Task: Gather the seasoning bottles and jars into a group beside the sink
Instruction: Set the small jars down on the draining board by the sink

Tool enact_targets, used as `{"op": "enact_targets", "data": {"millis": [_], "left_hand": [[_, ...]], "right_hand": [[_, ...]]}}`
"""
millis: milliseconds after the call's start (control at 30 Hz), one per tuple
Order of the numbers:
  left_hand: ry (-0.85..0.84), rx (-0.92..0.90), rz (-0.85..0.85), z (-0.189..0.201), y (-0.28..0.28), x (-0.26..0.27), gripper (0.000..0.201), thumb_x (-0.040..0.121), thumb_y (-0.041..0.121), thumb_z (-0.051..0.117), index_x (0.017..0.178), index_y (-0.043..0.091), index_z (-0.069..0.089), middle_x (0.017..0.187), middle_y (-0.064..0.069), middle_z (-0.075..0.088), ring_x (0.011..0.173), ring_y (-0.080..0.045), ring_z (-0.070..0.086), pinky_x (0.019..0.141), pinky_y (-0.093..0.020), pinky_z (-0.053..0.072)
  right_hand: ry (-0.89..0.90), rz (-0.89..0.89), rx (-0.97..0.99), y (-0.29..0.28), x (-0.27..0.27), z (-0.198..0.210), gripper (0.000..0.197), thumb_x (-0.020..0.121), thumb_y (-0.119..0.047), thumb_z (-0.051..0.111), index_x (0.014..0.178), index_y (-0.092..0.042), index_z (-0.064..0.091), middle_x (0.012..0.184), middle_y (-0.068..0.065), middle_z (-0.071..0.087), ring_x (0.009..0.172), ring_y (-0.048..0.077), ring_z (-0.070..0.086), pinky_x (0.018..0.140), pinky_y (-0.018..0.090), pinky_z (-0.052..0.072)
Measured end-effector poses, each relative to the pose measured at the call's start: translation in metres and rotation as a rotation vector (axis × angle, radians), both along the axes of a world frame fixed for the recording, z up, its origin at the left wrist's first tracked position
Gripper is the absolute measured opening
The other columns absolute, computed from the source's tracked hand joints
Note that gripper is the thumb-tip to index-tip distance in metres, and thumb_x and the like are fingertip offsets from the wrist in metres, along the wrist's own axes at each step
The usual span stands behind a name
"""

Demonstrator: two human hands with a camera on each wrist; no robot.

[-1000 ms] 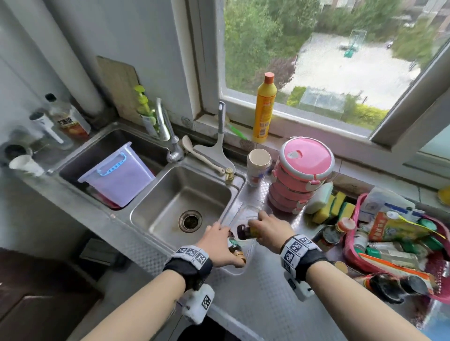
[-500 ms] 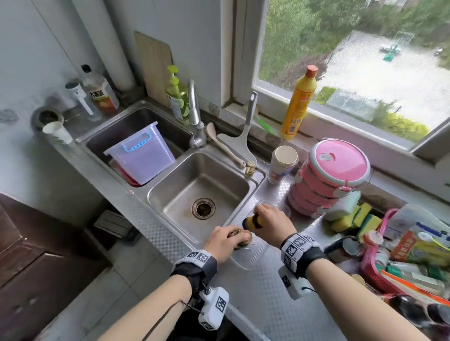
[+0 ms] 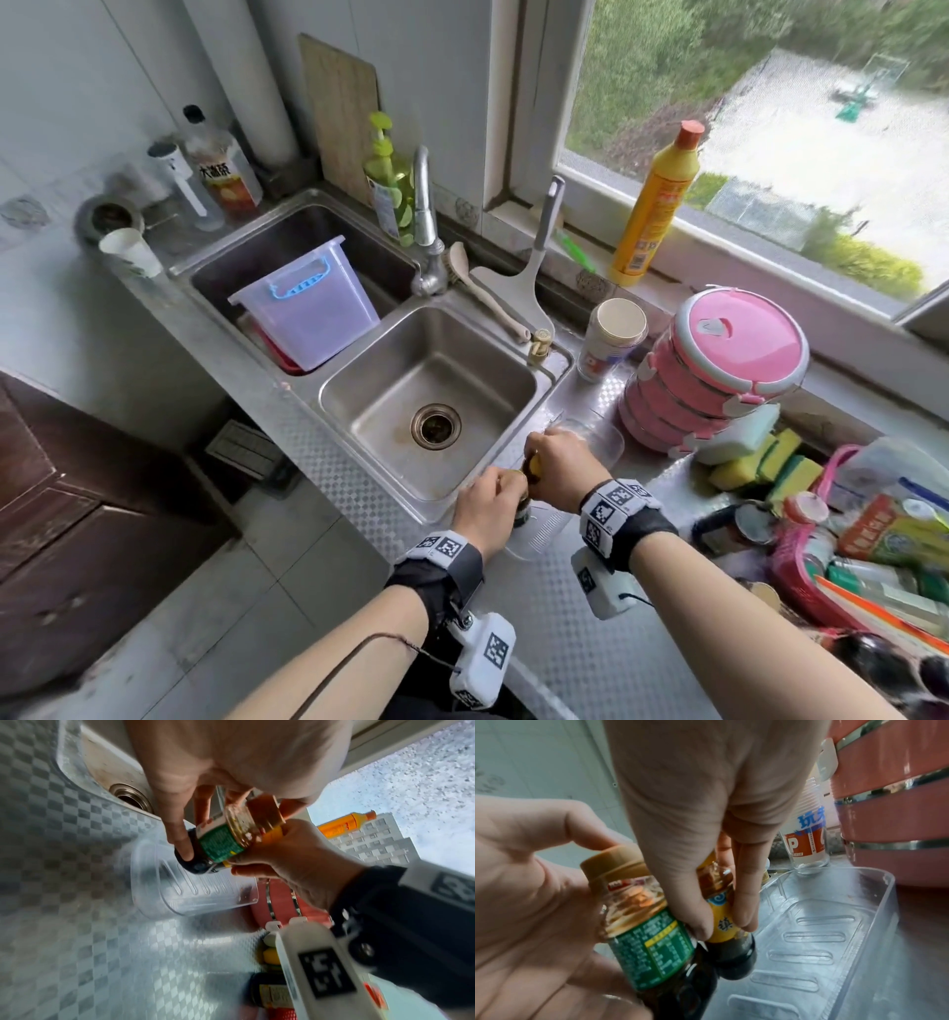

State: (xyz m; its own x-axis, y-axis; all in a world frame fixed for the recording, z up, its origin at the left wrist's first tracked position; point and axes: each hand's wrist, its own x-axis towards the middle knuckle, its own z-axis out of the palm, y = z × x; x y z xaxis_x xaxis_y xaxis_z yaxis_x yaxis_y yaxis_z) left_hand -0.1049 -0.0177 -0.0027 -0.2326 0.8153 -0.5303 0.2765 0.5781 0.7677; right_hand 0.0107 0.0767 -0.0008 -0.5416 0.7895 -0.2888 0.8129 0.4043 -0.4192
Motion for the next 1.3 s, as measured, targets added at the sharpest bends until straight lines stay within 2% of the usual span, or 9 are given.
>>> {"op": "enact_targets", "data": {"millis": [67,233,400,500,600,833,1000,1133,1300], "left_hand": [[0.074,0.011,0.001,-0.004,0.002,0.006,0.036,0.094,0.048,0.055,0.111,0.016,0.062,0.115,-0.006,0.068,0.111,-0.027,0.059,0.093,-0.034,0.045],[0.156,-0.010,-0.102,-0.010,-0.001,0.005,0.045,0.082,0.035,0.072,0.118,0.018,0.050,0.116,-0.005,0.063,0.109,-0.026,0.059,0.090,-0.031,0.047],[0.375,0.149,-0.210,-0.012,-0.006,0.001,0.033,0.077,0.030,0.075,0.101,0.013,0.062,0.101,-0.007,0.069,0.094,-0.027,0.064,0.079,-0.031,0.050],[0.471,0.215,-0.225,-0.011,-0.006,-0.001,0.026,0.074,0.028,0.072,0.091,0.010,0.067,0.092,-0.007,0.066,0.087,-0.029,0.064,0.070,-0.025,0.043],[0.513,0.174,-0.242,-0.013,-0.006,0.000,0.025,0.074,0.026,0.072,0.093,0.011,0.067,0.095,-0.008,0.061,0.088,-0.028,0.061,0.069,-0.023,0.036],[0.581,0.128,-0.257,-0.031,-0.007,-0.009,0.020,0.070,0.031,0.056,0.080,0.016,0.065,0.090,-0.008,0.067,0.089,-0.032,0.057,0.074,-0.032,0.048],[0.586,0.095,-0.260,-0.036,-0.006,-0.011,0.031,0.075,0.036,0.059,0.098,0.017,0.066,0.101,-0.005,0.060,0.098,-0.030,0.056,0.084,-0.036,0.050],[0.604,0.091,-0.289,-0.039,-0.008,-0.014,0.051,0.075,0.043,0.067,0.120,0.022,0.060,0.114,-0.001,0.060,0.109,-0.027,0.055,0.089,-0.036,0.049],[0.684,0.178,-0.306,-0.029,-0.010,-0.014,0.085,0.059,0.070,0.065,0.132,0.029,0.049,0.118,0.005,0.053,0.111,-0.022,0.050,0.094,-0.037,0.048]], "right_hand": [[-0.014,0.007,-0.008,-0.001,-0.002,-0.001,0.026,0.069,-0.023,0.069,0.090,-0.011,0.061,0.090,0.011,0.058,0.079,0.031,0.059,0.070,0.033,0.049],[-0.030,0.019,-0.027,0.000,0.000,-0.002,0.027,0.069,-0.021,0.069,0.094,-0.013,0.062,0.095,0.010,0.057,0.083,0.030,0.059,0.074,0.037,0.053],[-0.075,0.060,-0.003,0.000,-0.002,-0.005,0.029,0.069,-0.020,0.072,0.093,-0.010,0.059,0.094,0.011,0.055,0.078,0.031,0.060,0.068,0.035,0.052],[-0.074,0.076,0.000,0.000,-0.004,-0.008,0.028,0.069,-0.016,0.072,0.093,-0.008,0.060,0.094,0.012,0.055,0.079,0.032,0.060,0.069,0.037,0.053],[-0.060,0.094,-0.005,0.000,-0.010,-0.011,0.023,0.072,-0.012,0.070,0.092,-0.007,0.061,0.095,0.013,0.055,0.080,0.035,0.061,0.070,0.038,0.053],[-0.055,0.116,-0.032,-0.001,-0.013,-0.014,0.025,0.072,-0.008,0.067,0.096,-0.003,0.060,0.098,0.018,0.054,0.083,0.038,0.060,0.069,0.038,0.049],[-0.053,0.094,-0.051,-0.002,-0.008,-0.016,0.045,0.074,-0.006,0.068,0.117,-0.006,0.053,0.109,0.016,0.053,0.093,0.035,0.058,0.078,0.039,0.051],[0.012,0.060,-0.082,-0.005,-0.001,-0.017,0.058,0.071,0.000,0.069,0.123,-0.006,0.046,0.112,0.017,0.054,0.098,0.035,0.057,0.082,0.038,0.049],[0.062,0.038,-0.062,-0.007,0.007,-0.017,0.062,0.068,0.000,0.070,0.124,-0.009,0.043,0.109,0.017,0.057,0.096,0.036,0.058,0.080,0.040,0.050]]}}
